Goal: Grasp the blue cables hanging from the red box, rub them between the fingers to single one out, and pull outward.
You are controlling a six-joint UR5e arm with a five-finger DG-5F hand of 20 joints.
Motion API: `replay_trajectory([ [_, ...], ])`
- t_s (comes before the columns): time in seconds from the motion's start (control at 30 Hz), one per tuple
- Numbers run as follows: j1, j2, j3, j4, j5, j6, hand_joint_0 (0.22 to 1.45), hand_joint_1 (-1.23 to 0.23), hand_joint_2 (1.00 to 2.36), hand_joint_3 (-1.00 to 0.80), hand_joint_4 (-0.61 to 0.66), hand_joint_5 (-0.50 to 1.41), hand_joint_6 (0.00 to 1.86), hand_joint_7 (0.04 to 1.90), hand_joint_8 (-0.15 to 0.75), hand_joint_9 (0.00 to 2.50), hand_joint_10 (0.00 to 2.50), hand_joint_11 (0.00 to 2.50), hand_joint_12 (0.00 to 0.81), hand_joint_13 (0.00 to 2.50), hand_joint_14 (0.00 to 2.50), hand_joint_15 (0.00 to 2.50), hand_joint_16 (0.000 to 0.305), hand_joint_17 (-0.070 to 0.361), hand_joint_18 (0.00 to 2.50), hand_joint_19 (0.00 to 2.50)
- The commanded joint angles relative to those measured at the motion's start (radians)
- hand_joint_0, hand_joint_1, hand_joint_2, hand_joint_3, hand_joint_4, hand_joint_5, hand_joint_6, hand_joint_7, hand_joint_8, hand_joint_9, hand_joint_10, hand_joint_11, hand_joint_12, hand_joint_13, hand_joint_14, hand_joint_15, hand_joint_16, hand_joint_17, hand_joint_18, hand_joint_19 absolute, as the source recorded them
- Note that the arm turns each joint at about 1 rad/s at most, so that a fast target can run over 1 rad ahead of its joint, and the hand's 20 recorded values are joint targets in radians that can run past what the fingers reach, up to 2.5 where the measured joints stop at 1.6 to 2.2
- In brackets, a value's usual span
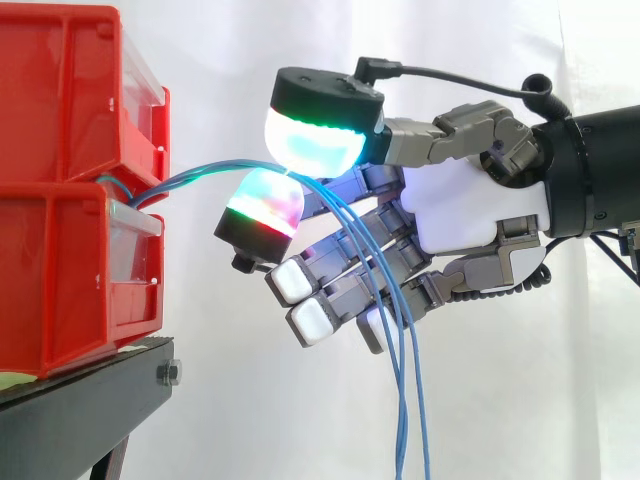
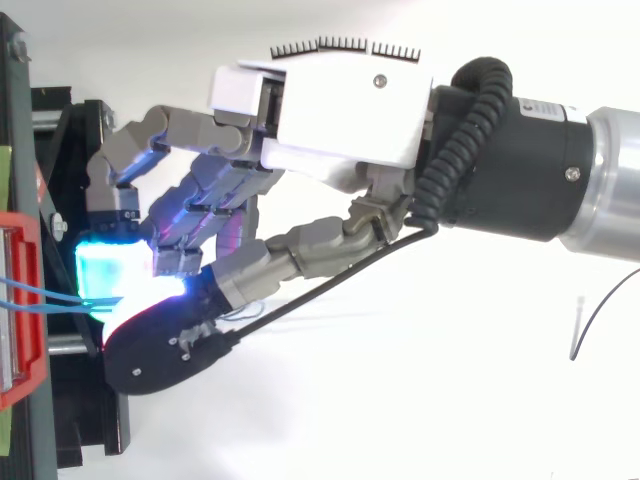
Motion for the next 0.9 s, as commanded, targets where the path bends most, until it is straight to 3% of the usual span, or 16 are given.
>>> replay_trajectory([
  [0.0, -0.002, 0.003, 0.000, 0.000, 0.000, 0.000, 0.61, -0.75, 1.01, -0.30, 0.13, -0.18, 0.87, 1.07, 0.374, 0.88, 0.01, 0.70, 0.418, 0.92, 0.02, 0.58, 0.058, 0.131, 1.02, 0.68],
  [0.53, -0.002, 0.003, 0.000, -0.009, 0.000, 0.000, 0.58, -0.56, 1.01, -0.20, 0.15, -0.15, 0.81, 1.10, 0.386, 0.92, 0.01, 0.61, 0.462, 0.98, 0.02, 0.57, 0.067, 0.151, 1.10, 0.71],
  [0.87, -0.002, 0.003, 0.002, -0.009, 0.000, 0.000, 0.55, -0.65, 1.01, -0.26, 0.20, -0.15, 0.81, 1.09, 0.387, 0.90, 0.01, 0.63, 0.462, 0.96, 0.02, 0.58, 0.066, 0.149, 1.08, 0.72],
])
